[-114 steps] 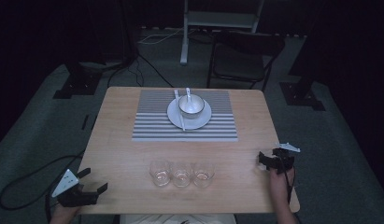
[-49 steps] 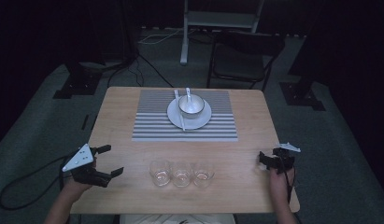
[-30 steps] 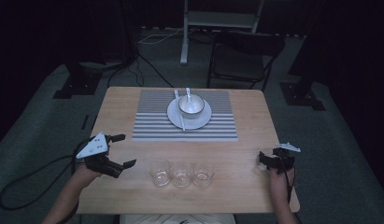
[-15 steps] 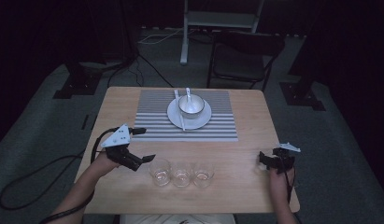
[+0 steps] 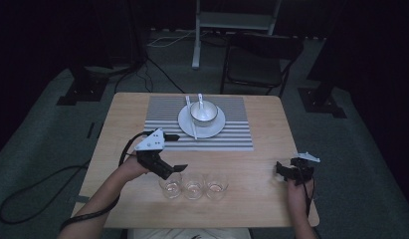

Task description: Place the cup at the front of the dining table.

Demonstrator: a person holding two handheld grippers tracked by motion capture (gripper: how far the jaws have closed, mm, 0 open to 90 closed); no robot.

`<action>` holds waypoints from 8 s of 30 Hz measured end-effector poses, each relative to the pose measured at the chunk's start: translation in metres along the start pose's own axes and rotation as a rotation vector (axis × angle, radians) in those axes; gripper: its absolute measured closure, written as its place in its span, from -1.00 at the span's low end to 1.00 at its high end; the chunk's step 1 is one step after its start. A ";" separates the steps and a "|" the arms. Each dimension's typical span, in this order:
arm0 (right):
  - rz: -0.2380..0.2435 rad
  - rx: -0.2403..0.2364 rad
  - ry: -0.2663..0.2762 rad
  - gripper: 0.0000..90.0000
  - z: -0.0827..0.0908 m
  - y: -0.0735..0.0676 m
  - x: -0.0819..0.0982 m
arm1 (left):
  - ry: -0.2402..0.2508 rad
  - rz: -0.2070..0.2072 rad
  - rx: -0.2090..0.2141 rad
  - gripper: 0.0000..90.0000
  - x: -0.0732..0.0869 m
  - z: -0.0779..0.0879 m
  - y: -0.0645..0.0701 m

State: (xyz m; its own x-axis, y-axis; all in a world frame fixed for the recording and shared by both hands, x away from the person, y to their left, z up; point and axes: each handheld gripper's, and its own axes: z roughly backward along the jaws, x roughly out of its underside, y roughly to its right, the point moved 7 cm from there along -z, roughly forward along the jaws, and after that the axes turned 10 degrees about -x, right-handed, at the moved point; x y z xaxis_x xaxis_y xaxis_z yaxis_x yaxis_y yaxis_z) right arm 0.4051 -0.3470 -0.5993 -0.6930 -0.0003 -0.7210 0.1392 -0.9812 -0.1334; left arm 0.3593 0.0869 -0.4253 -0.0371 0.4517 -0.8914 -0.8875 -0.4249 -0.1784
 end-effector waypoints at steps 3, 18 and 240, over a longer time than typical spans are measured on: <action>0.000 0.000 0.000 -0.74 0.000 0.000 0.000 | -0.017 -0.016 0.016 -0.95 -0.005 -0.009 0.004; 0.000 -0.001 -0.001 -0.74 0.000 0.000 0.000 | -0.078 -0.076 0.143 -0.95 -0.019 -0.049 0.032; 0.009 -0.013 -0.002 -0.74 0.000 -0.001 0.000 | -0.487 0.542 -0.764 -0.59 0.111 -0.097 -0.203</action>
State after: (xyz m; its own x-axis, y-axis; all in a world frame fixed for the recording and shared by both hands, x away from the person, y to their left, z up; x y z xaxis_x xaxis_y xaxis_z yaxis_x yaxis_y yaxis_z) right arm 0.4047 -0.3455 -0.5993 -0.6933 -0.0098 -0.7205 0.1548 -0.9786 -0.1357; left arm 0.5796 0.1469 -0.5291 -0.6727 0.2483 -0.6970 -0.1785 -0.9687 -0.1728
